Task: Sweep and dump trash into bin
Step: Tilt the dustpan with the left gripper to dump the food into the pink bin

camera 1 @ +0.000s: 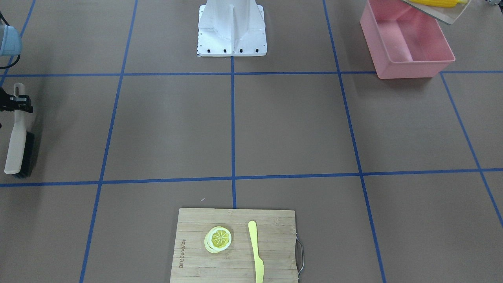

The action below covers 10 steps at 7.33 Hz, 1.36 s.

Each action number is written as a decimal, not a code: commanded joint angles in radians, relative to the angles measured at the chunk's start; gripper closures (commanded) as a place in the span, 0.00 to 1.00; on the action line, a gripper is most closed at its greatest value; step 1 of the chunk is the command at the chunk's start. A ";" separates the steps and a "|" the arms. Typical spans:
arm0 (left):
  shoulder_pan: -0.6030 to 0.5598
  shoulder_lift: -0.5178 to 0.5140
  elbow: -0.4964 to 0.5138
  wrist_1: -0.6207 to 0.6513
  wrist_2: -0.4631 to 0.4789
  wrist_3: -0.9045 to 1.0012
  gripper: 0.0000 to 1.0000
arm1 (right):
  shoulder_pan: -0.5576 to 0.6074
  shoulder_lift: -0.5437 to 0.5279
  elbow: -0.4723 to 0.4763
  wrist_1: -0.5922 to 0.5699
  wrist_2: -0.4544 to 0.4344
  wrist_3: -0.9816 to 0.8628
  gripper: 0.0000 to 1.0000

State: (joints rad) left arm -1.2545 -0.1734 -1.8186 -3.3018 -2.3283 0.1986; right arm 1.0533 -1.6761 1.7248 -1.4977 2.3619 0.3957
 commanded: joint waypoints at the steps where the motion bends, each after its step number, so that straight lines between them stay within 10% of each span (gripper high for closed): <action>1: 0.007 0.018 -0.051 0.095 0.000 0.018 1.00 | -0.003 0.003 -0.005 0.004 0.002 0.000 0.87; 2: 0.006 0.025 -0.067 0.122 -0.003 0.018 1.00 | -0.003 0.010 -0.007 0.004 0.003 0.000 0.44; 4: 0.009 0.026 -0.071 0.133 0.000 0.018 1.00 | -0.003 0.012 -0.005 0.004 0.003 0.002 0.06; 10: -0.034 0.005 -0.057 0.110 -0.009 0.105 1.00 | 0.001 0.009 0.022 0.004 0.007 0.005 0.01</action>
State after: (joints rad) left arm -1.2636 -0.1579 -1.8779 -3.1861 -2.3363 0.2803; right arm 1.0522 -1.6668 1.7359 -1.4937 2.3678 0.3987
